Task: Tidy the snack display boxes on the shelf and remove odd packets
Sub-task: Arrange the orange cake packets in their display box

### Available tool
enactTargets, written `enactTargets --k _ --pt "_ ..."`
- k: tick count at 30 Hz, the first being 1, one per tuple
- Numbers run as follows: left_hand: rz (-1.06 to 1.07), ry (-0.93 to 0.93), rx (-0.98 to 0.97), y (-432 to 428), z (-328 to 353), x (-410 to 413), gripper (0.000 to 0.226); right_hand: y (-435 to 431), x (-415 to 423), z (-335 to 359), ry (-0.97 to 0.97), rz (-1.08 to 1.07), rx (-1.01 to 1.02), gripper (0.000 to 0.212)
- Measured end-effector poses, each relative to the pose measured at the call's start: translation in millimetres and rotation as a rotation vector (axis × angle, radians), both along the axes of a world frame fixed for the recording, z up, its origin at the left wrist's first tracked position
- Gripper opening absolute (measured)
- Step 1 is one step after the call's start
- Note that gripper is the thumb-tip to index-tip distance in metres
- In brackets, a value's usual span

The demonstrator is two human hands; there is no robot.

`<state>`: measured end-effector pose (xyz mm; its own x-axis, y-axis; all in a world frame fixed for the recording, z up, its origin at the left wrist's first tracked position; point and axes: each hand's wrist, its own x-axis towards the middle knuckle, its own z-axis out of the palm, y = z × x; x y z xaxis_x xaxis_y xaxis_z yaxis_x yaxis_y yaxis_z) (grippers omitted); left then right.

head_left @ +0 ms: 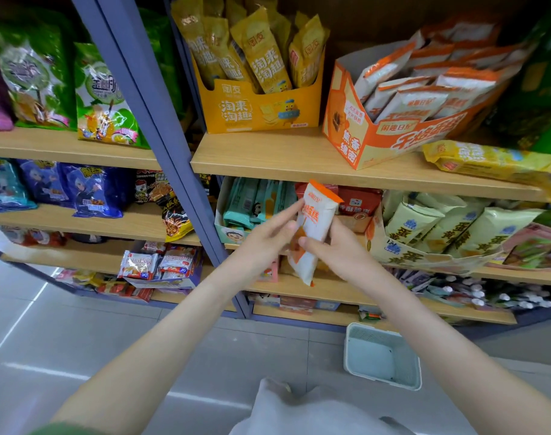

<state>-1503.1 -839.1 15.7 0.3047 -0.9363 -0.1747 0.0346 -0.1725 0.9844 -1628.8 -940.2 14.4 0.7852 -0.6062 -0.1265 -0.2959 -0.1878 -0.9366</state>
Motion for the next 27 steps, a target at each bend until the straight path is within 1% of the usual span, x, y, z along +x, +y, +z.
enactTargets --k 2,3,4,7,10,13,16,18,20,22,24,27 --pt "0.08 -0.089 -0.072 -4.6 4.1 6.4 0.047 -7.2 -2.1 9.6 -0.026 0.037 0.023 0.047" --pt "0.081 -0.131 -0.083 -6.6 7.7 10.3 0.051 -10.7 -2.7 16.1 -0.044 0.062 0.019 0.046" --pt "0.063 -0.162 -0.078 -8.6 12.9 13.4 0.05 -14.2 -3.3 22.8 -0.06 0.076 -0.003 0.045" --pt "0.011 -0.212 -0.084 -19.6 29.3 18.6 0.032 -26.6 -3.5 39.5 -0.108 0.05 -0.088 0.044" --pt "0.064 -0.288 -0.168 -33.2 49.1 21.1 0.032 -38.1 -3.0 54.3 -0.17 0.042 -0.208 0.047" --pt "0.232 -0.348 -0.311 -47.3 72.5 24.0 0.034 -54.0 -5.8 71.1 -0.272 -0.046 -0.478 0.051" --pt "0.473 -0.309 -0.544 -57.6 95.3 24.0 0.032 -76.3 -13.2 89.5 -0.356 -0.214 -0.877 0.048" --pt "0.583 -0.312 -0.667 -64.7 107.4 22.9 0.034 -90.4 -15.5 98.1 -0.308 -0.297 -1.123 0.052" --pt "0.642 -0.338 -0.751 -72.6 117.4 21.0 0.037 -103.3 -13.6 102.0 -0.192 -0.342 -1.283 0.061" --pt "0.656 -0.353 -0.806 -81.8 123.8 19.5 0.039 -114.2 -10.4 103.7 -0.063 -0.35 -1.34 0.067" --pt "0.643 -0.404 -0.807 -93.7 125.4 21.3 0.038 -120.0 -8.7 102.9 0.037 -0.304 -1.354 0.064" --pt "0.575 -0.581 -0.718 -114.3 124.6 23.8 0.035 -122.7 -9.4 97.0 0.05 -0.186 -1.321 0.06"
